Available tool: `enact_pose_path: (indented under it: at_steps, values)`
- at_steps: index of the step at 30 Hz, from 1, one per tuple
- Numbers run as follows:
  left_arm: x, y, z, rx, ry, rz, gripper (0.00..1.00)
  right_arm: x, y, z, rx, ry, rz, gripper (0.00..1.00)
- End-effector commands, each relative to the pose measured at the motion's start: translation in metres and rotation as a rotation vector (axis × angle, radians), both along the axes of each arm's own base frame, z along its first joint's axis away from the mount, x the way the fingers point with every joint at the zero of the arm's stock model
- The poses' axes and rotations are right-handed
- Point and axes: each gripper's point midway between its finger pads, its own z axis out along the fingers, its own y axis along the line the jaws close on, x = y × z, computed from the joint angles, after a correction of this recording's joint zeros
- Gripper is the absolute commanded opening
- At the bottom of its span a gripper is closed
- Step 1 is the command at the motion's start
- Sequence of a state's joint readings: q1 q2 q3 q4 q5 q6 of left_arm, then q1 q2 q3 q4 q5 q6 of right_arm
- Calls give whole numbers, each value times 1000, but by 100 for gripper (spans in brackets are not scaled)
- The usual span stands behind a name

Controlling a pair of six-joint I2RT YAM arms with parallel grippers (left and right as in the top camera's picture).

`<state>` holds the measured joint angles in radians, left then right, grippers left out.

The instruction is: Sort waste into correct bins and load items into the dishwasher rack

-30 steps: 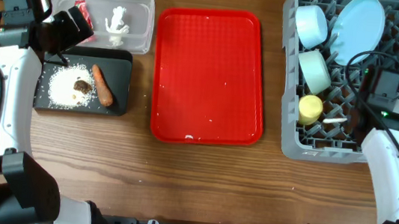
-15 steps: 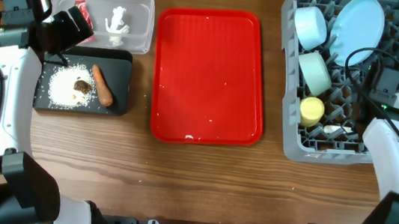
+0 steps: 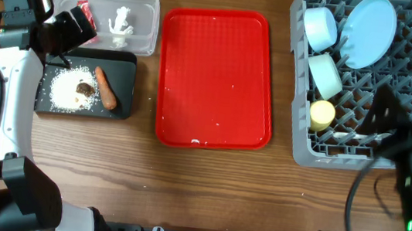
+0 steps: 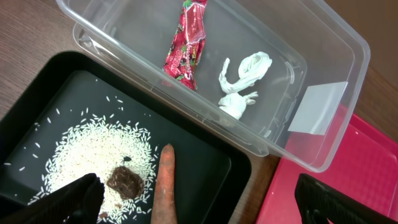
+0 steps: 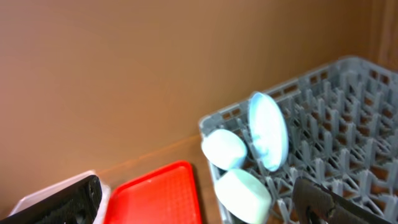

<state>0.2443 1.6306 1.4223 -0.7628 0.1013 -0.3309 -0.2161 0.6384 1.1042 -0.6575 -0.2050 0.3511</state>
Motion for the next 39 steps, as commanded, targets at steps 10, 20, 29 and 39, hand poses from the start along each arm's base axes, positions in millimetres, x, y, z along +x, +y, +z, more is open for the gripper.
enact_pose_path:
  at_steps: [10, 20, 29, 39]
  values:
    - [0, 3, 6, 15, -13, 2, 100, -29, -12, -19, -342, 21, -44, 100]
    - [0, 3, 6, 15, -13, 2, 100, -11, 12, -118, -387, -207, 80, 100]
    - [0, 3, 6, 15, -13, 2, 100, 0, 17, -175, -395, -271, 72, 100]
    - [0, 3, 6, 15, -13, 2, 100, 6, 23, -210, -383, -212, 114, 100]
